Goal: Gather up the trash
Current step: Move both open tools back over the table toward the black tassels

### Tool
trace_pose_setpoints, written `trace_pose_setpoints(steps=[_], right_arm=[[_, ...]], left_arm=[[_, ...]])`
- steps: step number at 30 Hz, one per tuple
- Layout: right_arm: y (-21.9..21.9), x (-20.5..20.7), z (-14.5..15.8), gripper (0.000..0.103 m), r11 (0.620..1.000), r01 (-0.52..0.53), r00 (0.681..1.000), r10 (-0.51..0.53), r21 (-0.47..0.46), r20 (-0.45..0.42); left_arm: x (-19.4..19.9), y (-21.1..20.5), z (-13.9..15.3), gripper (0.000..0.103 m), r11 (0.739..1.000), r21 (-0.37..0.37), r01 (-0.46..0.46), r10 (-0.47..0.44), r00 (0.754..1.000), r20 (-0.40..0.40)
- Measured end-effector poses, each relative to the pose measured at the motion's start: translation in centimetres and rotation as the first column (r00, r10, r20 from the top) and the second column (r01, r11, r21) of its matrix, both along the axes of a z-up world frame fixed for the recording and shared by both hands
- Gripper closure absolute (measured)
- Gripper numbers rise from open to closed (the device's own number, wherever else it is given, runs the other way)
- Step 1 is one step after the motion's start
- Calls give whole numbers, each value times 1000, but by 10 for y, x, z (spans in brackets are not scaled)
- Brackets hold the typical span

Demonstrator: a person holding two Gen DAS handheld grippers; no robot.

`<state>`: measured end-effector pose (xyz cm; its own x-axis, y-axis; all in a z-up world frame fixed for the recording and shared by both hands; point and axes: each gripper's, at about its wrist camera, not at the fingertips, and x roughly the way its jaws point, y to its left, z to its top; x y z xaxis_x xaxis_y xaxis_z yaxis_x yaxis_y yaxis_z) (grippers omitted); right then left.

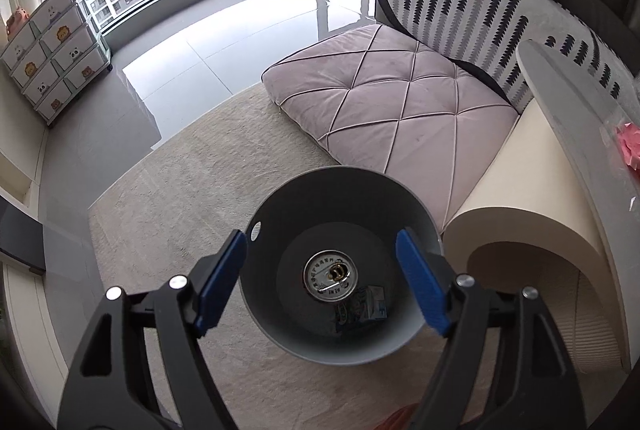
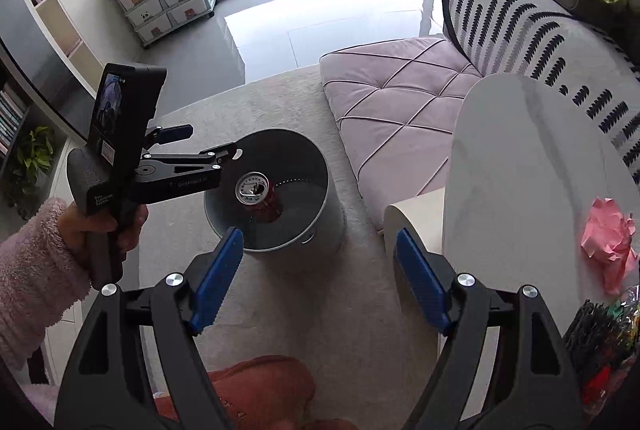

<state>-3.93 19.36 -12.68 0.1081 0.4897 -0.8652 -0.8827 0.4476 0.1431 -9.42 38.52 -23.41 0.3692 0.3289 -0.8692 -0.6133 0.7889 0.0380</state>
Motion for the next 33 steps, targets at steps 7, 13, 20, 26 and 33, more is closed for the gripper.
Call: trace_pose_setpoints(steps=[7, 13, 20, 26, 33], right_arm=[[-43, 11, 7, 27, 994, 110, 994, -110, 2, 2], [-107, 24, 23, 27, 953, 302, 953, -302, 14, 18], [-210, 37, 39, 27, 834, 551, 832, -552, 33, 49], [-294, 39, 43, 27, 693, 719, 692, -720, 53, 43], [-364, 30, 44, 27, 563, 824, 561, -827, 69, 42]], left_arm=[[5, -22, 14, 26, 999, -20, 32, -32, 1000, 0], [32, -73, 52, 23, 987, -26, 158, -157, 987, 41], [87, -155, 89, 22, 926, -53, 374, -365, 922, 129], [124, -235, 100, 22, 832, -39, 553, -543, 827, 148], [157, -312, 94, 22, 726, -80, 683, -669, 728, 151]])
